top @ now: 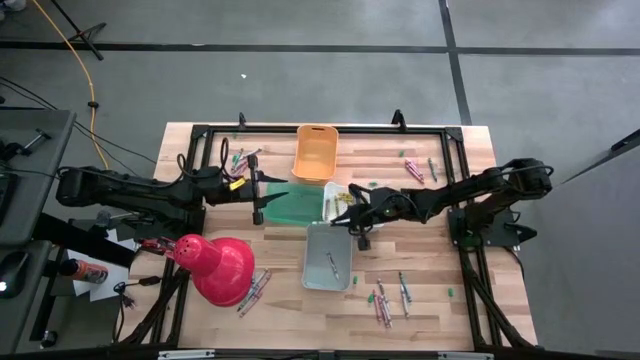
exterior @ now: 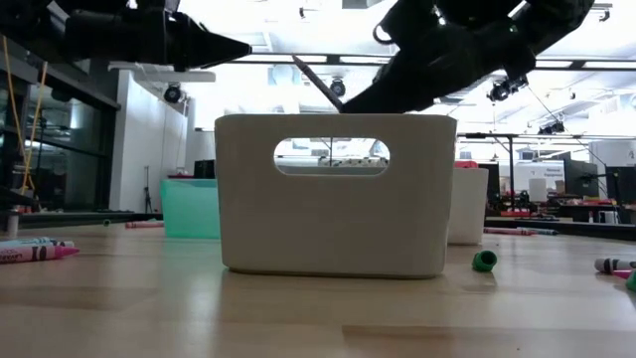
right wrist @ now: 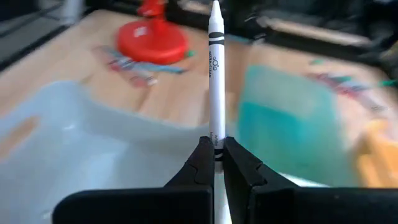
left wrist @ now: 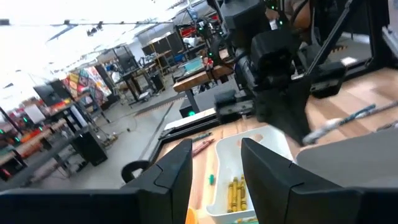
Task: Sort crayons
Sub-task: Put the white crayon into the gray bin
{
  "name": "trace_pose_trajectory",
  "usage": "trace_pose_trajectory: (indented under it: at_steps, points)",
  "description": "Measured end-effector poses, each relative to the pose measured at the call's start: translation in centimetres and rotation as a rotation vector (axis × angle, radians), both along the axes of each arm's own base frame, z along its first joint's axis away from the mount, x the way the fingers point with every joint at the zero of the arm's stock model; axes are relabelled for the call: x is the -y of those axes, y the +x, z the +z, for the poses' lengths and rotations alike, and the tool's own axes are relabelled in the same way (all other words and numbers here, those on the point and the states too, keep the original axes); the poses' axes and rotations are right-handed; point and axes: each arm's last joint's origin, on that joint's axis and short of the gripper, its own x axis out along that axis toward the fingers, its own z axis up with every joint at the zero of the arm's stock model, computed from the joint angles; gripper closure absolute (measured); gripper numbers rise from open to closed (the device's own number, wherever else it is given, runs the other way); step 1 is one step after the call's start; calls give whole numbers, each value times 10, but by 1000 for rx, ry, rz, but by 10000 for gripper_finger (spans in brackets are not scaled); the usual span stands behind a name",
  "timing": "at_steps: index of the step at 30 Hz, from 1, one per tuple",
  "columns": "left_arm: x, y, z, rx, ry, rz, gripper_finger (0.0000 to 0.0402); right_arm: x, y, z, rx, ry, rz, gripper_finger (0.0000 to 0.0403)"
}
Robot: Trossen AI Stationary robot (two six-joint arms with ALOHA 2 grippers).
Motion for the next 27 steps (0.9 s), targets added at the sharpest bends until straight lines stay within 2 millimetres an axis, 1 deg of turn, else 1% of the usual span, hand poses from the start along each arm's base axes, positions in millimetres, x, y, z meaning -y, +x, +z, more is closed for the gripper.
trace_pose_trajectory:
  at_steps: [3, 5, 7, 11, 14, 17, 21, 27]
  points:
    - [0, 0, 0, -4, 57, 1, 275, -4, -2, -2, -39, 84, 96, 402]
    - [0, 0, 0, -3, 63, 2, 275, -5, -3, -3, -58, 139, 131, 402]
    - [0, 0, 1, -1, 63, 2, 275, -6, -2, -3, -61, 169, 121, 402]
    - [0, 0, 1, 4, 64, 2, 275, -6, -2, -3, -73, 227, 47, 402]
    - [0, 0, 4, 29, 66, 3, 275, -11, -2, -2, -67, 249, 27, 396]
    - [0, 0, 4, 35, 65, 3, 275, -20, -2, 0, -53, 247, 49, 378]
    - [0, 0, 4, 39, 52, 2, 275, -34, 0, 6, -27, 222, 31, 344]
    - [0, 0, 4, 37, 66, 11, 275, -48, 1, 13, -121, 259, -75, 297]
